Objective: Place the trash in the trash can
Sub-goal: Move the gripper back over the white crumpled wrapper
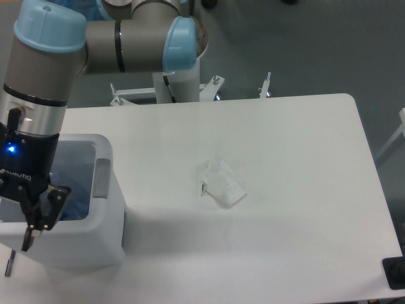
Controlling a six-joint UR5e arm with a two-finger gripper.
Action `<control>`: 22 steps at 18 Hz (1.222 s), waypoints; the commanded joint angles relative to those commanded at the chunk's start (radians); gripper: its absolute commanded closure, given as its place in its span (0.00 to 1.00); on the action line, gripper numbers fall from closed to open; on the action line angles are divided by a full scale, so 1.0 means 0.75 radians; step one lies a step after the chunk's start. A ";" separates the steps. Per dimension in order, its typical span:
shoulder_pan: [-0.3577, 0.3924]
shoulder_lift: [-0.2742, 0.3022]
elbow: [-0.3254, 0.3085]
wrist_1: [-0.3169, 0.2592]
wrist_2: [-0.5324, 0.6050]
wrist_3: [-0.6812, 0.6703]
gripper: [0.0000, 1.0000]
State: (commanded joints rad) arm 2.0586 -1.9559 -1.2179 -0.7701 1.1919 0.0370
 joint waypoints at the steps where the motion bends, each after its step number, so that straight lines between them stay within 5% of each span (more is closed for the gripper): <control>1: 0.004 0.004 -0.008 -0.002 0.000 -0.014 0.00; 7: 0.202 0.065 -0.092 -0.008 0.008 -0.092 0.00; 14: 0.376 0.145 -0.352 -0.014 0.396 0.049 0.00; 22: 0.472 0.131 -0.628 -0.016 0.591 0.120 0.00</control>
State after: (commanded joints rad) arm 2.4129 -1.8576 -1.6886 -0.7823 1.6352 0.1272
